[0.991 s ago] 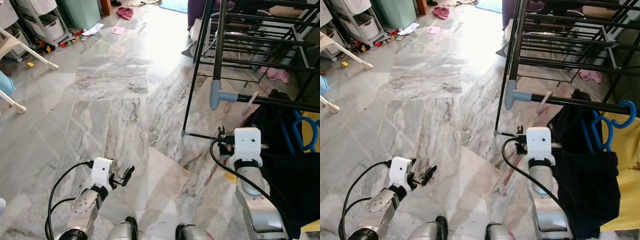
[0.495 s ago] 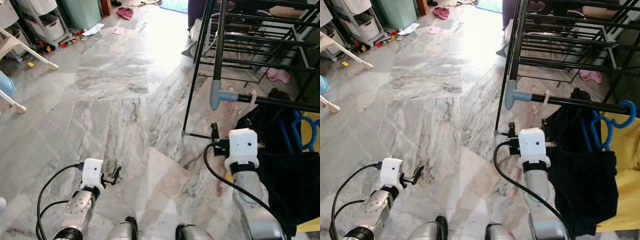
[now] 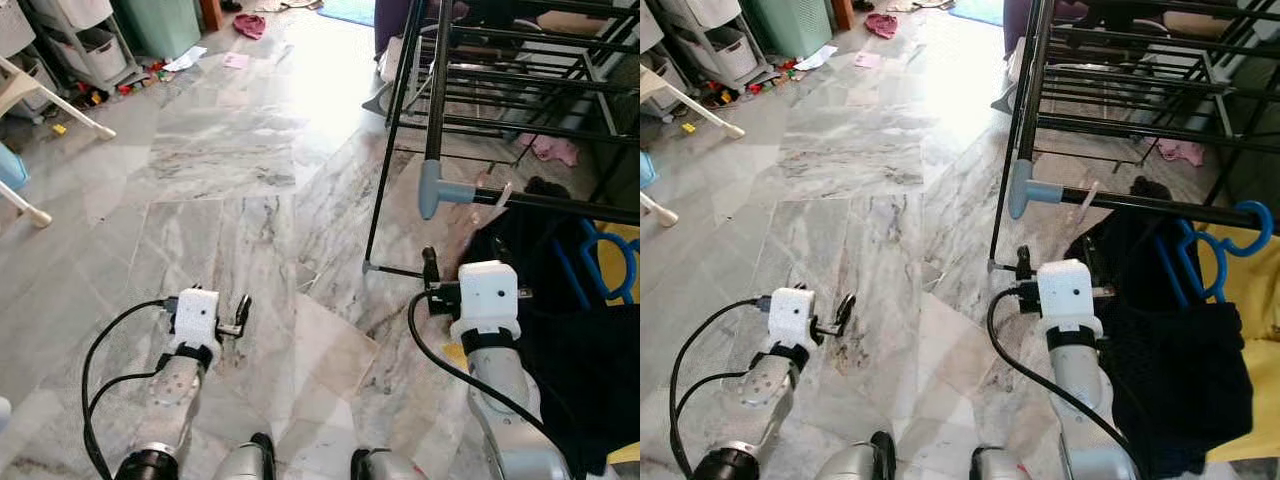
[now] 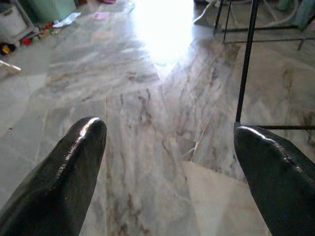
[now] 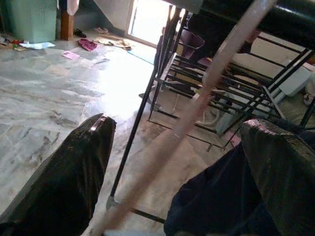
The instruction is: Hang hanger
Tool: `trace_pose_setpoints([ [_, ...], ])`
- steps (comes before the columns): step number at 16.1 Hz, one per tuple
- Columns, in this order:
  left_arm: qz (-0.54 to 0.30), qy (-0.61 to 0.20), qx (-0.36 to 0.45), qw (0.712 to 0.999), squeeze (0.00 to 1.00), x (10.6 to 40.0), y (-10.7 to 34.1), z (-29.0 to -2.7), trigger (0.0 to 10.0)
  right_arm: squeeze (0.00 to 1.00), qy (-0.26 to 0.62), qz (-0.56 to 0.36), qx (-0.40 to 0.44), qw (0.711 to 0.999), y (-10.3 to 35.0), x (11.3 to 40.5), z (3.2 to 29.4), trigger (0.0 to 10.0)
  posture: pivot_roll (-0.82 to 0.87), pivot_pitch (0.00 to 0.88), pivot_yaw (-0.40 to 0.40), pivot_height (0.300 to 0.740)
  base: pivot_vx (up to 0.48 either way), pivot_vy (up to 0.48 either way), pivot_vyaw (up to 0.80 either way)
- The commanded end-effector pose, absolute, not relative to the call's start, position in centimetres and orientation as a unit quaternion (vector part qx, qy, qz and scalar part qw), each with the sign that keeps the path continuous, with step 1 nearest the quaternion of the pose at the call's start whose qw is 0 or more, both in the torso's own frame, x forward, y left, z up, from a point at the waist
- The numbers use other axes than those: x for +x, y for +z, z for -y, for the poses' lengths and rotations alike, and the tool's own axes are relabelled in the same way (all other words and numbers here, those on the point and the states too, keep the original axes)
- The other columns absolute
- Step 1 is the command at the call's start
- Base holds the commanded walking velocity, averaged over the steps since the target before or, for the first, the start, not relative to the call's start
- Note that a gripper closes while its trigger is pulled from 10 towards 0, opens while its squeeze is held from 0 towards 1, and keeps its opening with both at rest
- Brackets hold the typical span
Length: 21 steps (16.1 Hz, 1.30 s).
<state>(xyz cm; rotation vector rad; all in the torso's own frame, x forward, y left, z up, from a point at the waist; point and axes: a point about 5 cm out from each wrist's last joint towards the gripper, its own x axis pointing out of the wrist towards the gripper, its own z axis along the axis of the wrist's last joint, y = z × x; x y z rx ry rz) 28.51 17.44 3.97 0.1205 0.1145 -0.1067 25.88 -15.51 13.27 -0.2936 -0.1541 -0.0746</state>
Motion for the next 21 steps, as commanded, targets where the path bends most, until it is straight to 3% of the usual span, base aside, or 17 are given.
trace_pose_setpoints([
  [1, -0.064, -0.049, 0.067, 0.994, 0.00, 28.1, 4.1, -17.4, 10.0, 0.87, -0.034, 0.082, -0.147, 0.985, 13.5, 25.6, 15.4, 10.0, -0.07, 0.209, 0.033, 0.740, 0.000, 0.000, 0.00],
  [11, -0.083, -0.036, 0.066, 0.994, 0.00, 27.0, 6.2, -16.5, 10.0, 0.84, -0.024, 0.078, -0.147, 0.986, 13.3, 25.7, 15.1, 10.0, -0.07, 0.210, 0.025, 0.740, -0.283, 0.000, 0.00],
  [21, -0.109, -0.028, 0.074, 0.991, 0.00, 26.7, 4.7, -16.8, 10.0, 0.74, 0.000, 0.066, -0.149, 0.987, 12.6, 26.2, 14.7, 10.0, -0.06, 0.181, 0.011, 0.740, -0.305, 0.000, 0.00],
])
